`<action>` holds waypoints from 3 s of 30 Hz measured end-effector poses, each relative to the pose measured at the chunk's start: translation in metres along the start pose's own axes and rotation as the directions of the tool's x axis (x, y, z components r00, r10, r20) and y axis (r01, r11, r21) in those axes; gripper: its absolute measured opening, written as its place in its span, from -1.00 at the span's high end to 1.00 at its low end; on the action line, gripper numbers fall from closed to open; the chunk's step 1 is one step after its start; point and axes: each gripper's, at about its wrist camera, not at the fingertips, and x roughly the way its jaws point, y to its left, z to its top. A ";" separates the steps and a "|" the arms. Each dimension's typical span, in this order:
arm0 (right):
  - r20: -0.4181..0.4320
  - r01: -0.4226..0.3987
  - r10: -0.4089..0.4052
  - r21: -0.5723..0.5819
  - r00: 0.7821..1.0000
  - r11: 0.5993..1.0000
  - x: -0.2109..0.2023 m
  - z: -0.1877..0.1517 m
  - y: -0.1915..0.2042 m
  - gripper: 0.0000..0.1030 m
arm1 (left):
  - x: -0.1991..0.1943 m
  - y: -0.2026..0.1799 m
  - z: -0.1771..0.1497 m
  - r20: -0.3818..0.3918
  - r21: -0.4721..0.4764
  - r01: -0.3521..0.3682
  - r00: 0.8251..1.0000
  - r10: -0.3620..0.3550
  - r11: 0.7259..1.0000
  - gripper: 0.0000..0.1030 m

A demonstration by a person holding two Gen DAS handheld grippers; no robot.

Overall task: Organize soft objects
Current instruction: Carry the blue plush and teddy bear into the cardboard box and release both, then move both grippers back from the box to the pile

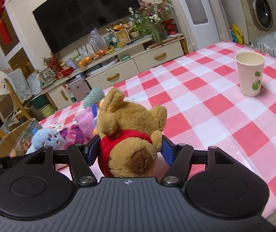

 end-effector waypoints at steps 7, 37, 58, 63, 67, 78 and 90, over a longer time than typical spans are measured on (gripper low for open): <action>-0.007 -0.041 0.041 -0.040 0.999 0.998 0.008 0.003 0.017 -0.57 | -0.015 0.013 0.009 0.048 -0.032 0.000 0.999 0.002 0.999 0.33; -0.087 -0.349 0.338 -0.231 0.937 0.908 0.075 0.026 0.139 -0.58 | -0.074 0.105 0.051 0.220 -0.179 -0.321 0.908 0.356 0.930 0.33; -0.215 -0.414 0.361 -0.321 0.908 0.852 0.123 0.011 0.179 -0.90 | -0.079 0.147 0.060 0.141 -0.213 -0.572 0.784 0.605 0.792 0.17; -0.199 -0.401 0.354 -0.312 0.914 0.861 0.117 0.016 0.175 -0.95 | -0.082 0.144 0.062 0.151 -0.202 -0.610 0.753 0.640 0.766 -0.24; -0.164 -0.371 0.335 -0.304 0.928 0.878 0.106 0.018 0.169 -0.97 | -0.082 0.139 0.062 0.163 -0.185 -0.620 0.746 0.646 0.762 -0.41; -0.109 -0.317 0.298 -0.283 0.948 0.905 0.085 0.014 0.143 -1.00 | -0.072 0.118 0.065 0.184 -0.129 -0.605 0.764 0.619 0.785 -0.48; -0.082 -0.276 0.264 -0.278 0.961 0.920 0.079 0.013 0.133 -1.00 | -0.054 0.093 0.065 0.183 -0.063 -0.596 0.782 0.596 0.801 -0.55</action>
